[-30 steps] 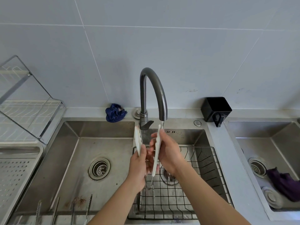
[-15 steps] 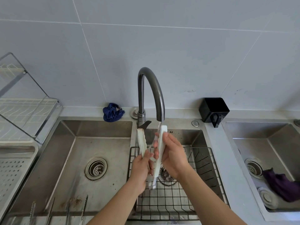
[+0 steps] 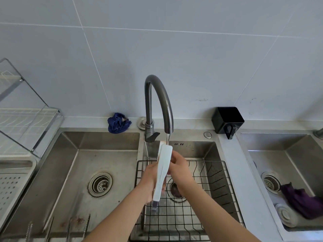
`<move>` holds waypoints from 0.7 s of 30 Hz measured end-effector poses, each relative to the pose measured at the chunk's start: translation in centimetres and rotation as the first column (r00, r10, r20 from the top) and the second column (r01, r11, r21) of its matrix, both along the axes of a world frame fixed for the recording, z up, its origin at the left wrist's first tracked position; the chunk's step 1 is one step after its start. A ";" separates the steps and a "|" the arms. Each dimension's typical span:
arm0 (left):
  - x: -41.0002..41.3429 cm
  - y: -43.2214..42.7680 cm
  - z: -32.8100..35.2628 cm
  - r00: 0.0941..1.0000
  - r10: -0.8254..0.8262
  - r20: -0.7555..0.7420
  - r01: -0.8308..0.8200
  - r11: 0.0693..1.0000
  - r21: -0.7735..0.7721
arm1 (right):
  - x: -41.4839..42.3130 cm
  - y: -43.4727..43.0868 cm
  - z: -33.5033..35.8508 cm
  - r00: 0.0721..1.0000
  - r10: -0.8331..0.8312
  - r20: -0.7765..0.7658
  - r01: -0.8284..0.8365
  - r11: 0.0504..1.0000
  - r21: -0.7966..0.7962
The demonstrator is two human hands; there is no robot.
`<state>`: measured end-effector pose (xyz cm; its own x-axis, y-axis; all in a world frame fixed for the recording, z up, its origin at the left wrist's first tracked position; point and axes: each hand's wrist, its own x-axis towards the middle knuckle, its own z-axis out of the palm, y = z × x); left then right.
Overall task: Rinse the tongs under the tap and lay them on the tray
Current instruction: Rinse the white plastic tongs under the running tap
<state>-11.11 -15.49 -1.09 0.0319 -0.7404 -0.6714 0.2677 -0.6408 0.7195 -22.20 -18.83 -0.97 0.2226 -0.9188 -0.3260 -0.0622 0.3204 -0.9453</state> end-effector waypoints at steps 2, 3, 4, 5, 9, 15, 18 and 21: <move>0.2 0.2 0.0 0.998 -0.017 -0.056 0.018 1.000 0.025 | 0.6 -0.4 0.1 0.988 -0.136 -0.070 0.130 0.988 -0.089; 0.3 0.4 -0.1 0.995 -0.026 -0.099 0.029 0.999 0.033 | 0.8 -0.8 0.3 0.974 -0.204 -0.099 0.190 0.973 -0.135; 0.4 0.5 -0.1 0.990 -0.029 -0.139 0.035 0.999 0.038 | 0.8 -1.2 0.5 0.965 -0.236 -0.113 0.216 0.962 -0.167; 0.5 0.7 -0.2 0.986 -0.030 -0.165 0.037 0.998 0.042 | 0.8 -1.4 0.6 0.965 -0.230 -0.126 0.206 0.962 -0.180; 1.2 1.2 -1.1 0.981 -0.048 -0.187 0.055 0.998 0.035 | 1.0 -1.3 0.3 0.988 -0.102 -0.115 0.088 0.989 -0.120; 2.0 1.9 -1.7 0.940 -0.131 -0.314 0.129 0.991 -0.028 | 1.5 -1.5 1.0 0.984 -0.133 -0.117 0.109 0.976 -0.190; 1.9 1.8 -1.6 0.930 -0.160 -0.332 0.159 0.987 -0.032 | 1.8 -1.7 1.0 0.949 -0.192 -0.249 0.109 0.944 -0.311; 2.3 1.9 -1.2 0.917 -0.166 -0.364 0.158 0.986 -0.052 | 1.2 -1.5 1.2 0.990 -0.050 -0.132 0.025 0.983 -0.181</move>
